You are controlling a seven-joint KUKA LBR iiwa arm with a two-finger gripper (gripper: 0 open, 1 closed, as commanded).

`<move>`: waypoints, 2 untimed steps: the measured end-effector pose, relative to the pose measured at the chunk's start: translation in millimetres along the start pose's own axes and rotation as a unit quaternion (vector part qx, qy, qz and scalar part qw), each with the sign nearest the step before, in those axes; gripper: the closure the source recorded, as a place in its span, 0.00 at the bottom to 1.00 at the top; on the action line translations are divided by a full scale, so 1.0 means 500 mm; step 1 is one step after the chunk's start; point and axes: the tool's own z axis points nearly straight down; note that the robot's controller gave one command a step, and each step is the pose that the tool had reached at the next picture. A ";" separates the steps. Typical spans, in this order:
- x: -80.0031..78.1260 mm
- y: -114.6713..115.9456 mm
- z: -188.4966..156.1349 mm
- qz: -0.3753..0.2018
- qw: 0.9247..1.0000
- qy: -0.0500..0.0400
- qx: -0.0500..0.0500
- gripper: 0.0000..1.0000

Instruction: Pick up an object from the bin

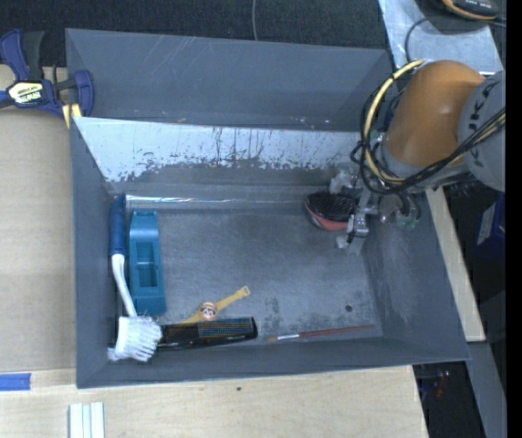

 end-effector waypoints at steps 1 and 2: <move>0.015 0.038 -0.004 0.067 0.998 0.002 -0.002 1.00; 0.015 0.038 -0.004 0.067 0.998 0.002 -0.002 1.00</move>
Offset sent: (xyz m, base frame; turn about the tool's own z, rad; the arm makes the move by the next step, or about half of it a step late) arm 0.0000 0.0000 0.0000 0.0000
